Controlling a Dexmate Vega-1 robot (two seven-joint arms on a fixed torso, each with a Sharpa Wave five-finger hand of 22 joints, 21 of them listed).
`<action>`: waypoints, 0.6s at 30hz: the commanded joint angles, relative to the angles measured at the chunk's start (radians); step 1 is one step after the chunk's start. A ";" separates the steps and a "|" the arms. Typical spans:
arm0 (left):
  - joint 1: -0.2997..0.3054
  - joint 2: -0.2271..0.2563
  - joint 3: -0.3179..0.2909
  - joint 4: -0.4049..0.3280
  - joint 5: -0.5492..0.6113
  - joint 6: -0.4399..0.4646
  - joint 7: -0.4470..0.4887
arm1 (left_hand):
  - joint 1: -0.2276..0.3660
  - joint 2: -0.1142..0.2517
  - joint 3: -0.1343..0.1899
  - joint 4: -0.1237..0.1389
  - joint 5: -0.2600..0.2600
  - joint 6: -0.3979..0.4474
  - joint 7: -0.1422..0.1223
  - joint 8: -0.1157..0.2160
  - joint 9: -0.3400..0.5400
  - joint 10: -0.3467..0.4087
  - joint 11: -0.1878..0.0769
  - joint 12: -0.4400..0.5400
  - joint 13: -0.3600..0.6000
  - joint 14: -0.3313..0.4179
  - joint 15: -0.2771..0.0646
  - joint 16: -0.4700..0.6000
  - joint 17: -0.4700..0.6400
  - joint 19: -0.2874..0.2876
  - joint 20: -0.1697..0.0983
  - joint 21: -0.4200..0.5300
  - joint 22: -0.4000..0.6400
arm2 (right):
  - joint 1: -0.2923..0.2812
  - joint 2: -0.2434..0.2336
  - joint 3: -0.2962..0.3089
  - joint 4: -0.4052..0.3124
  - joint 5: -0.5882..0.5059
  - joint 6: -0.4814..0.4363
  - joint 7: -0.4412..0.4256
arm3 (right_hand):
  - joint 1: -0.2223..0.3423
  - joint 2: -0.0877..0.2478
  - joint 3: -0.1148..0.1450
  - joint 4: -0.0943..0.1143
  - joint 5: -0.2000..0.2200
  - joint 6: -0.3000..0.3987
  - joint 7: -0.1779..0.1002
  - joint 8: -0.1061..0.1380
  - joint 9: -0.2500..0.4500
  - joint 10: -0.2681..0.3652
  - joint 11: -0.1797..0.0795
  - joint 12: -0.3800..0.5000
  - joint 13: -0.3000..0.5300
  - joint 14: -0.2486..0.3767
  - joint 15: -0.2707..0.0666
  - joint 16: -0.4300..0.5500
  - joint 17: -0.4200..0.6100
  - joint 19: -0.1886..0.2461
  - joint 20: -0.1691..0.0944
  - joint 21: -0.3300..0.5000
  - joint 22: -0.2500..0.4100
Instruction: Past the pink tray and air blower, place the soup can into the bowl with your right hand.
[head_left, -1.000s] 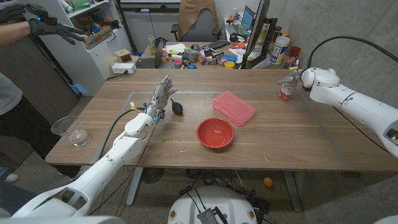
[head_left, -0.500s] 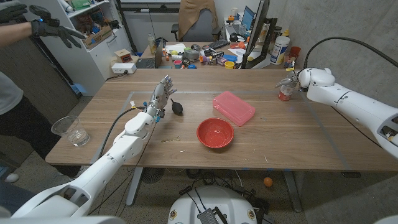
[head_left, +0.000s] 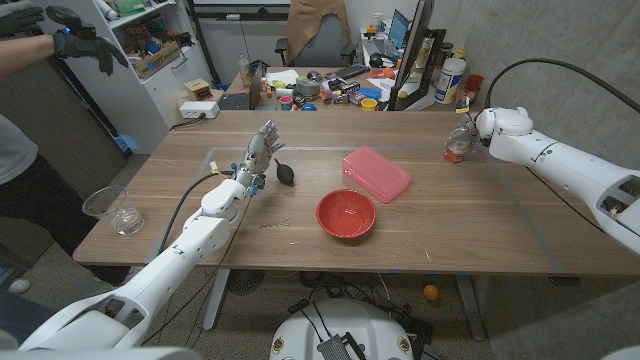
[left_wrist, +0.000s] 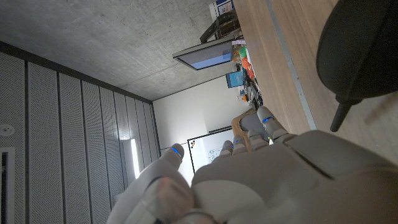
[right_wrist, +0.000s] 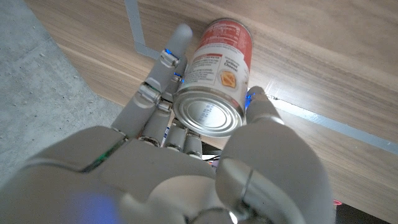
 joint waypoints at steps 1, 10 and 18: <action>-0.004 -0.003 -0.001 0.013 -0.004 -0.005 -0.005 | -0.010 0.083 0.007 -0.002 0.003 -0.037 -0.010 -0.001 0.003 -0.070 0.003 -0.002 0.005 -0.054 -0.001 -0.002 0.003 -0.085 0.002 -0.004 0.003 | -0.053 -0.009 0.045 -0.043 0.029 0.005 -0.174 | 0.406 0.237 0.003 0.006 -0.023 0.104 0.000 0.120 0.096 0.133 0.005 0.066 0.053 0.329 -0.201 0.013 0.056 0.044 -0.012 0.096 0.047; -0.005 -0.005 -0.004 0.019 -0.007 -0.009 -0.007 | -0.011 0.083 0.008 -0.002 0.002 -0.037 -0.011 -0.001 0.003 -0.071 0.005 -0.002 0.006 -0.055 -0.001 -0.003 0.003 -0.086 0.002 -0.005 0.003 | -0.064 -0.018 0.052 -0.068 0.027 0.012 -0.198 | 0.484 0.243 0.002 0.014 -0.041 0.134 -0.002 0.192 0.168 0.189 0.007 0.106 0.094 0.368 -0.201 0.021 0.089 0.051 -0.013 0.140 0.067; -0.005 -0.008 -0.005 0.025 -0.009 -0.012 -0.009 | -0.011 0.083 0.008 -0.002 0.002 -0.036 -0.012 -0.001 0.003 -0.071 0.005 -0.002 0.006 -0.054 0.000 -0.002 0.003 -0.085 0.000 -0.006 0.003 | -0.057 -0.021 0.054 -0.076 0.024 0.016 -0.191 | 0.520 0.246 0.005 0.016 -0.047 0.142 0.003 0.215 0.195 0.202 0.007 0.120 0.114 0.370 -0.201 0.017 0.102 0.047 -0.012 0.157 0.074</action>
